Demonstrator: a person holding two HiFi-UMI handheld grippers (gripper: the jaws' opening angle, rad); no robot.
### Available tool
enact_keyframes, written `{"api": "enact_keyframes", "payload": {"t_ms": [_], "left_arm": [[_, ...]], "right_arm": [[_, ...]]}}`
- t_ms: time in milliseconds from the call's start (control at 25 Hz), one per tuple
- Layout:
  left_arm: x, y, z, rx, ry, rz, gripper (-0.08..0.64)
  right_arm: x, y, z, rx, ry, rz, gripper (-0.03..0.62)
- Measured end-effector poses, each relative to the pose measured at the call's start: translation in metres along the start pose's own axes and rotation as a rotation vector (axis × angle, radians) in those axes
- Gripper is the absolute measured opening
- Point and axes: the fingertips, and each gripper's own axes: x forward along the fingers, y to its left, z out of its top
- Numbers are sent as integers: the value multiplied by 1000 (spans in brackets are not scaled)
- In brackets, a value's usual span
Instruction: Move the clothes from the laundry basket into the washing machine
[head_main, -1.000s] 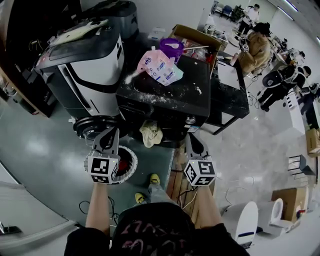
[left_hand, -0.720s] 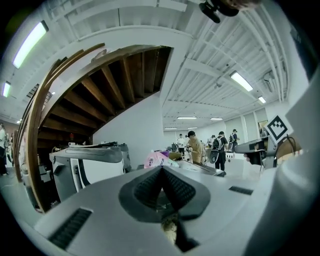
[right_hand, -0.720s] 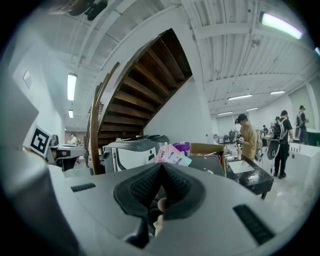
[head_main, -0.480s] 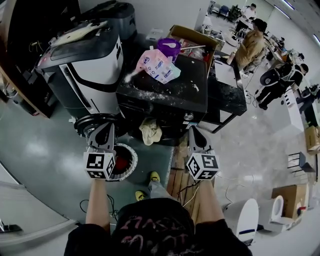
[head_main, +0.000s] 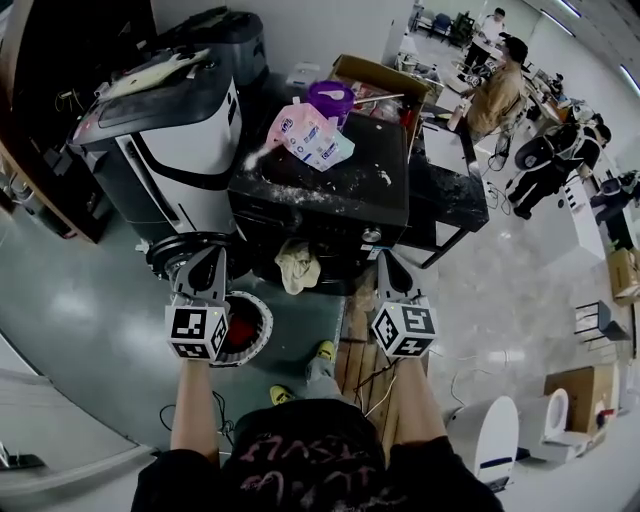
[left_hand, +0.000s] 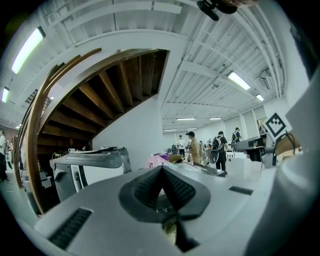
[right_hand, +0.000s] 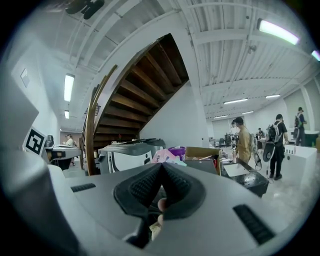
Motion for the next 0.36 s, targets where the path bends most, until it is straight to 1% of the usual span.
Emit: {"api": "enact_keyframes", "payload": {"t_ms": [200, 360], "left_arm": [[11, -2, 3, -19, -11, 8, 11], [18, -10, 7, -31, -26, 1, 11]], "right_arm": [[2, -12, 6, -5, -7, -4, 3], [4, -25, 6, 13, -6, -14, 3]]}}
